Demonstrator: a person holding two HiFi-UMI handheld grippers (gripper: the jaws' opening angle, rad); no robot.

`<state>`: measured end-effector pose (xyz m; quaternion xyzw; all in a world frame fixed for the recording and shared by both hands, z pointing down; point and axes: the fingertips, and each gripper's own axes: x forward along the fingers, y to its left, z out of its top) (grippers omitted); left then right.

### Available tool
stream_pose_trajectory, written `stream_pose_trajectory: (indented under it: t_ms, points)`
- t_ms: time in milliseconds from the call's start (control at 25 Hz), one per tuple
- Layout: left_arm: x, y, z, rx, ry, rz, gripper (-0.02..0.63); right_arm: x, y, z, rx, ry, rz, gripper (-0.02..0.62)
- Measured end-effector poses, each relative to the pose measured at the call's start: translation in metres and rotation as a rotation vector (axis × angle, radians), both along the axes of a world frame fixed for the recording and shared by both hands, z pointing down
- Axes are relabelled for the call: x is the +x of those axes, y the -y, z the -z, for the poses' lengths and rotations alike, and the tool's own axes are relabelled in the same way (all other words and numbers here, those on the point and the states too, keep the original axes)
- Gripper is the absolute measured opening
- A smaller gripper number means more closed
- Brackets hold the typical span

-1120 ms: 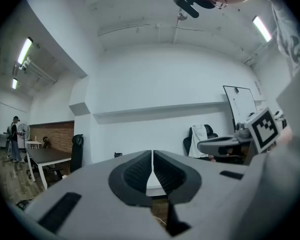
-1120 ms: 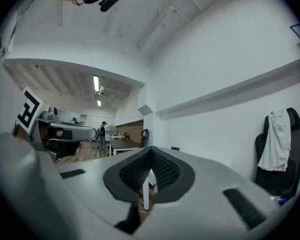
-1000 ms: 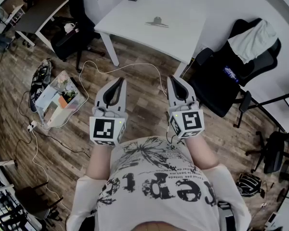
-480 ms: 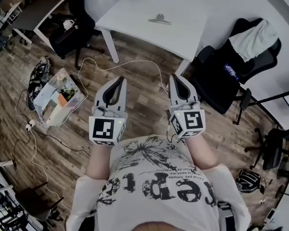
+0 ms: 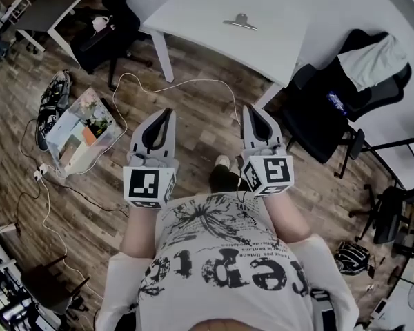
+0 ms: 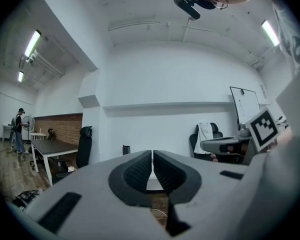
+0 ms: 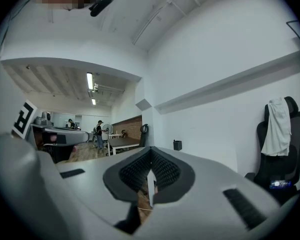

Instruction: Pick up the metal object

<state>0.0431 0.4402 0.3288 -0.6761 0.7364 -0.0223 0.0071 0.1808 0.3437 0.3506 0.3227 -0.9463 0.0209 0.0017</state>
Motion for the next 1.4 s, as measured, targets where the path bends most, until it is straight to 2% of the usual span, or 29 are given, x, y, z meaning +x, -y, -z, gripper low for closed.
stream_pose_trajectory:
  t_ms: [320,480,720,920,1200,1400]
  points:
    - [-0.037,0.065,-0.012,-0.015,0.004,0.067,0.011,-0.039,0.077,-0.008,0.027,-0.01,0.047,-0.008]
    - [-0.056,0.117,0.001,0.007,0.022,0.096,0.011,-0.059,0.135,0.001,0.043,-0.003,0.064,-0.008]
    - [-0.064,0.207,0.009,0.021,0.035,0.095,0.011,-0.068,0.227,0.01,0.055,0.0,0.06,-0.008]
    - [-0.067,0.284,0.008,0.009,0.036,0.057,0.011,-0.074,0.289,0.004,0.074,-0.033,0.049,-0.008]
    - [-0.07,0.367,-0.015,-0.04,0.018,-0.01,0.011,-0.072,0.362,-0.022,0.013,-0.062,-0.01,-0.008]
    - [-0.08,0.419,-0.027,-0.061,0.015,-0.098,0.011,-0.082,0.403,-0.037,-0.026,-0.077,-0.08,-0.008]
